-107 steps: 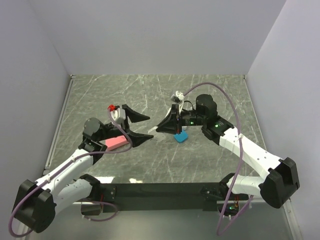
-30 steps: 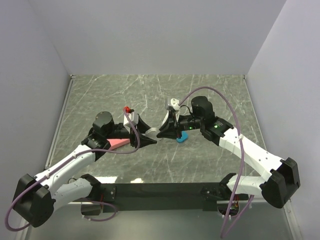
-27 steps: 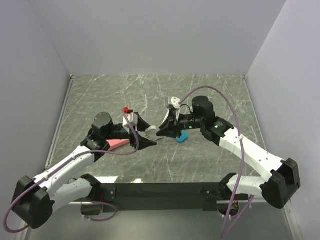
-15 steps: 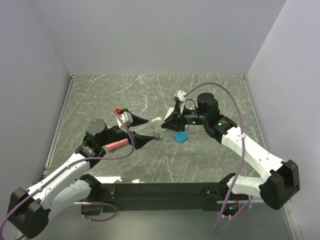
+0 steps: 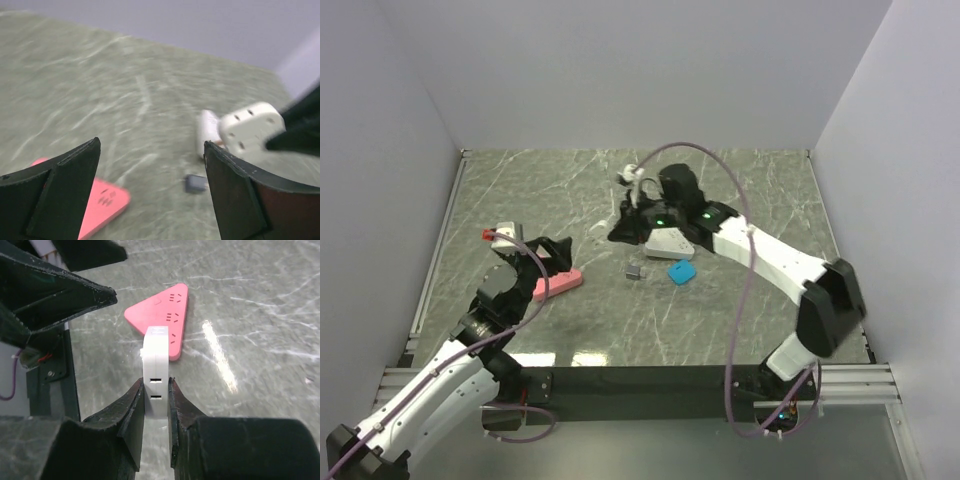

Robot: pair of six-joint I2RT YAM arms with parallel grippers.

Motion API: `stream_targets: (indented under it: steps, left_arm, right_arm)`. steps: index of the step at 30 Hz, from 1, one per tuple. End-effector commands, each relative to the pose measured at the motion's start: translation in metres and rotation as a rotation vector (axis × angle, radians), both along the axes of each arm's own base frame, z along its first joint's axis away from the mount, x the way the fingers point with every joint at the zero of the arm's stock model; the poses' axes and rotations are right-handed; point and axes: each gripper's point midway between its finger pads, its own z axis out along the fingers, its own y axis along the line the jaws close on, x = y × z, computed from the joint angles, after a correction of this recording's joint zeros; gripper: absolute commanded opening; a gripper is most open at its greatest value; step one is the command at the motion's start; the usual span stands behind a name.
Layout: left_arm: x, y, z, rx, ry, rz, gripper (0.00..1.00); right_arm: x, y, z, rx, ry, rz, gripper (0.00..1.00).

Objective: Insert the plug

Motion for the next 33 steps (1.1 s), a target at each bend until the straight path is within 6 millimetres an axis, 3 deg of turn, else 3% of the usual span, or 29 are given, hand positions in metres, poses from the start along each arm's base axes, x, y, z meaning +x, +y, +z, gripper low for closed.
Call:
stream_targets:
  steps: [1, 2, 4, 10, 11, 13, 17, 21, 33]
  left_arm:
    - [0.002, 0.061, -0.027, -0.033, 0.128, 0.363, 0.91]
    - [0.003, 0.073, -0.029, -0.043, 0.138, 0.441, 0.93]
    - [0.004, 0.079, -0.039, -0.021, 0.175, 0.484, 0.95]
    - [0.015, 0.082, -0.052, -0.028, 0.219, 0.431, 0.99]
    - [0.017, 0.092, -0.057, -0.027, 0.229, 0.45, 0.99]
    - [0.02, 0.087, -0.061, -0.042, 0.235, 0.4, 0.98]
    - [0.023, 0.088, -0.068, -0.054, 0.255, 0.364, 0.97]
    - [0.025, 0.087, -0.072, -0.064, 0.275, 0.341, 0.82]
    - [0.03, 0.094, -0.084, -0.068, 0.346, 0.36, 0.91]
  right_arm:
    - [0.016, 0.03, -0.006, -0.049, -0.009, 0.004, 0.0]
    - [0.014, 0.039, -0.013, -0.068, 0.001, 0.021, 0.0]
    - [0.023, 0.055, -0.028, -0.099, 0.03, 0.032, 0.0]
    - [0.028, 0.086, -0.064, -0.174, 0.077, 0.074, 0.0]
    - [0.027, 0.088, -0.067, -0.179, 0.079, 0.08, 0.0]
    - [0.026, 0.094, -0.076, -0.201, 0.09, 0.092, 0.0]
    - [0.025, 0.101, -0.09, -0.259, 0.086, 0.104, 0.0]
    - [0.025, 0.105, -0.098, -0.293, 0.09, 0.11, 0.0]
    - [0.012, 0.111, -0.123, -0.379, 0.102, 0.147, 0.0]
